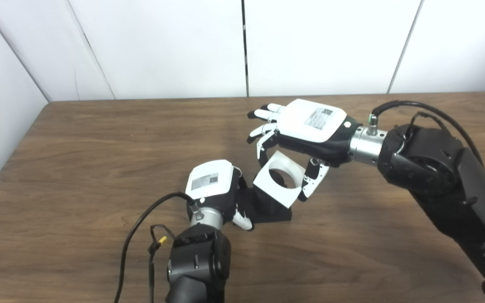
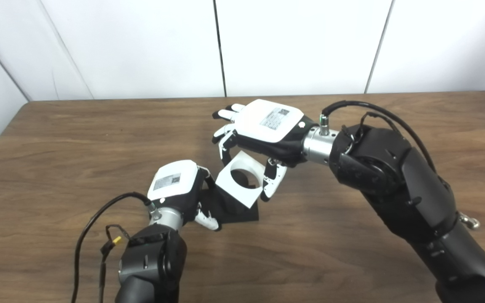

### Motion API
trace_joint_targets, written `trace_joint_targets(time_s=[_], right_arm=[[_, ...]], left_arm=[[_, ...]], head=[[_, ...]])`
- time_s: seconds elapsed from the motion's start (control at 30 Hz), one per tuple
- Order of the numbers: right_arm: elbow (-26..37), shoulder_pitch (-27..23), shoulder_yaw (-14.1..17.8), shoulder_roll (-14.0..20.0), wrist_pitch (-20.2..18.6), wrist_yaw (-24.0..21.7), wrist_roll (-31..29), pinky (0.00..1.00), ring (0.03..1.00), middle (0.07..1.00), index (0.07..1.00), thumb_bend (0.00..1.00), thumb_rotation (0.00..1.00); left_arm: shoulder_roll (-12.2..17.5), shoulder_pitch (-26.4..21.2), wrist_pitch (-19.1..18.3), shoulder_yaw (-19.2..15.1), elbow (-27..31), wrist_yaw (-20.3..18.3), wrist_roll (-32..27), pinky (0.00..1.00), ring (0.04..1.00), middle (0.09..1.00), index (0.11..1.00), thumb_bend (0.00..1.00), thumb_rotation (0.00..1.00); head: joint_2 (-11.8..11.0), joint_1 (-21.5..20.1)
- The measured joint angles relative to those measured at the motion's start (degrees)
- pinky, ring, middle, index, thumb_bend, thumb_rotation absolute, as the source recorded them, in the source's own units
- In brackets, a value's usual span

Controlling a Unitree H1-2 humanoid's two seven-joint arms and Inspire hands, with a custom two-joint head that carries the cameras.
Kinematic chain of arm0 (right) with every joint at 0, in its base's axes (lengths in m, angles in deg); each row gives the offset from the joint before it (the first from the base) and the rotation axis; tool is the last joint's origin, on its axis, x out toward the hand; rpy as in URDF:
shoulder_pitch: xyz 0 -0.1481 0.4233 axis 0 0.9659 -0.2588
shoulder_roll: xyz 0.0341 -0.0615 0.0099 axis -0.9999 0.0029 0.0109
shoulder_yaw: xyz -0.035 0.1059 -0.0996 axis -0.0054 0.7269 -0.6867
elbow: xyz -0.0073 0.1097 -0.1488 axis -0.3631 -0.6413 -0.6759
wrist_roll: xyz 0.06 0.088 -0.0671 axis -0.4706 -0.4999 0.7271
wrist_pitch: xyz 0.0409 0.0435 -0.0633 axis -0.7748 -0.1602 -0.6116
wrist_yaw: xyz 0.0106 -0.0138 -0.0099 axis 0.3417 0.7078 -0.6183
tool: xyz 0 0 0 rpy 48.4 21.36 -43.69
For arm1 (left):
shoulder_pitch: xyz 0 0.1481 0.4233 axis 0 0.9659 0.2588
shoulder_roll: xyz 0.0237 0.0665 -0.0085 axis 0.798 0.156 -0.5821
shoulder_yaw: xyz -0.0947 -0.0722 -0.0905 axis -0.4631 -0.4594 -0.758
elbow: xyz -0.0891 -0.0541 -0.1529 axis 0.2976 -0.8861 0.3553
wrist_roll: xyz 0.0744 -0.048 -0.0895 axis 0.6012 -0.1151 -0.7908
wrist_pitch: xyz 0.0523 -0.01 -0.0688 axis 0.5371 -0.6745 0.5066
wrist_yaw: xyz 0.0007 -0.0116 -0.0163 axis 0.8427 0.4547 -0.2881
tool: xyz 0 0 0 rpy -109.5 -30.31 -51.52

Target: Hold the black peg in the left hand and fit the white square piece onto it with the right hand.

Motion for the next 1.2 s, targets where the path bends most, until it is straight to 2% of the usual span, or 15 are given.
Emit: trace_joint_targets(time_s=[0.43,0.97,1.2], right_arm=[[-1.5,-1.1,-1.9,-0.2,1.7,0.0,0.8,1.00,0.995,0.839,0.482,0.53,0.14],[-2.6,-5.5,-3.7,-0.3,1.7,-5.8,-0.9,1.00,0.990,0.835,0.483,0.52,0.13],[-4.3,-6.1,-3.7,-1.3,1.6,-5.9,-1.3,1.00,0.982,0.833,0.483,0.52,0.13]], left_arm=[[0.0,-0.2,-0.3,0.7,0.0,-0.5,1.2,0.96,0.899,0.798,0.481,0.52,0.05],[0.0,-0.4,-2.2,1.7,-0.4,-0.4,1.7,0.96,0.894,0.795,0.483,0.52,0.05],[0.0,-0.4,-2.6,1.9,-0.5,-0.4,2.0,0.96,0.896,0.799,0.483,0.52,0.05]], head=[[0.5,0.4],[1.0,0.5],[1.1,0.8]])
